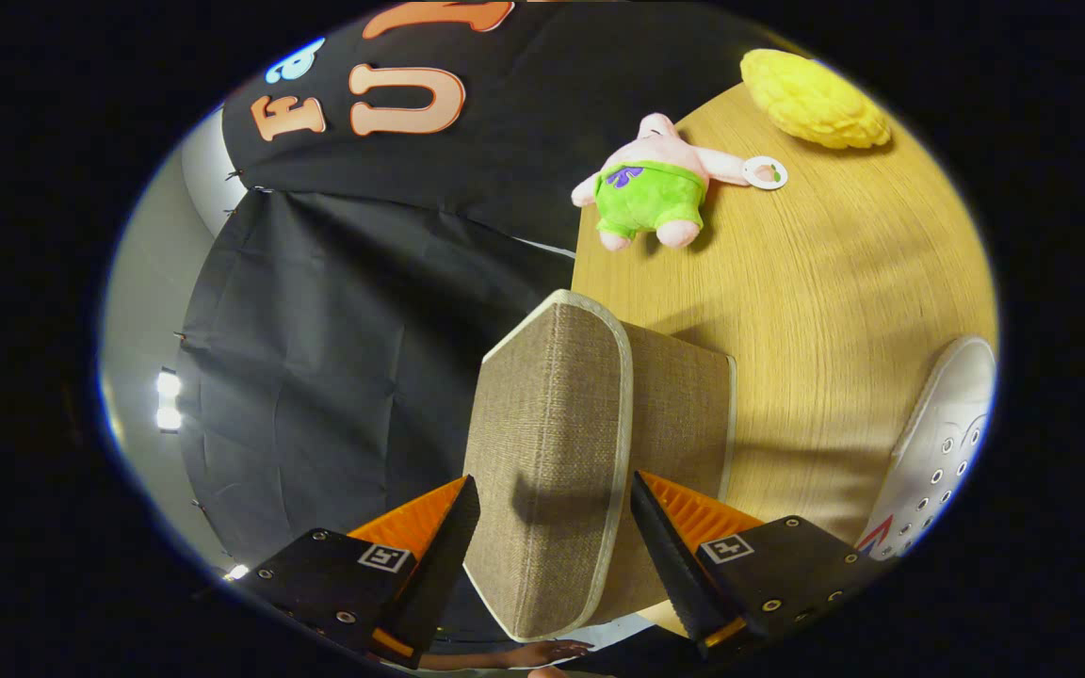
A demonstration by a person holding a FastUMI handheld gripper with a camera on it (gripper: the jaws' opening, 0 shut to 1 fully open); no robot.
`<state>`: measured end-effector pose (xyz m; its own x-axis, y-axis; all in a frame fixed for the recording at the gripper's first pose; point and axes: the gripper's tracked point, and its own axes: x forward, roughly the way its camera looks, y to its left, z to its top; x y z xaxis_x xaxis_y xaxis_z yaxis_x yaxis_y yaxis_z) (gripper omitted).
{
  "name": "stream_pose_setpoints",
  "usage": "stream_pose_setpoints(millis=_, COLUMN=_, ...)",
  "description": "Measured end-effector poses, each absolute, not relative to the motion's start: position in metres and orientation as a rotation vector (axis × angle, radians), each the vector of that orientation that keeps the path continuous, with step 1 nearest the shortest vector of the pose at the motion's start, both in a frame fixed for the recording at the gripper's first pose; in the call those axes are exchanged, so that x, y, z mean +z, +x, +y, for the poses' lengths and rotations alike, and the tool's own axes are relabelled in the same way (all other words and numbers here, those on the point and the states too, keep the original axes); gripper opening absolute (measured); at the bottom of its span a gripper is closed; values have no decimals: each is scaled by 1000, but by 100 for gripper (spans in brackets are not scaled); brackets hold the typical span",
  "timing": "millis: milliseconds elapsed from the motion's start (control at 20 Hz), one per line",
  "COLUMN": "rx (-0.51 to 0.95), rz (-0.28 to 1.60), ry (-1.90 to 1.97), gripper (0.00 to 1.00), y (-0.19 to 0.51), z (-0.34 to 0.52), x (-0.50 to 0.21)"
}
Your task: Open the storage box then place both shoes into the box .Put the left shoe in first, then the right shoe, with the right side of both shoes facing outward in a uniform manner.
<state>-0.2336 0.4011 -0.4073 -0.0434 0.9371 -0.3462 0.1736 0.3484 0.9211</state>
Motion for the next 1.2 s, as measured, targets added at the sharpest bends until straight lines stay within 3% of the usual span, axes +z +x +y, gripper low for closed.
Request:
stream_pose_setpoints(millis=450, rx=911, rz=1480, ry=1295, gripper=95, y=-235, z=409, x=-392)
stream_pose_setpoints(millis=650, rx=934, rz=1453, ry=1374, gripper=78, y=-223, z=394, x=-371)
stream_pose_setpoints(millis=900, rx=921, rz=1389, ry=1459, gripper=46, y=-206, z=387, x=-355)
stream_pose_setpoints(millis=1000, rx=901, rz=1414, ry=1401, gripper=38, y=-212, z=393, x=-369)
stream_pose_setpoints(millis=1200, rx=896, rz=1472, ry=1333, gripper=36, y=-227, z=408, x=-382)
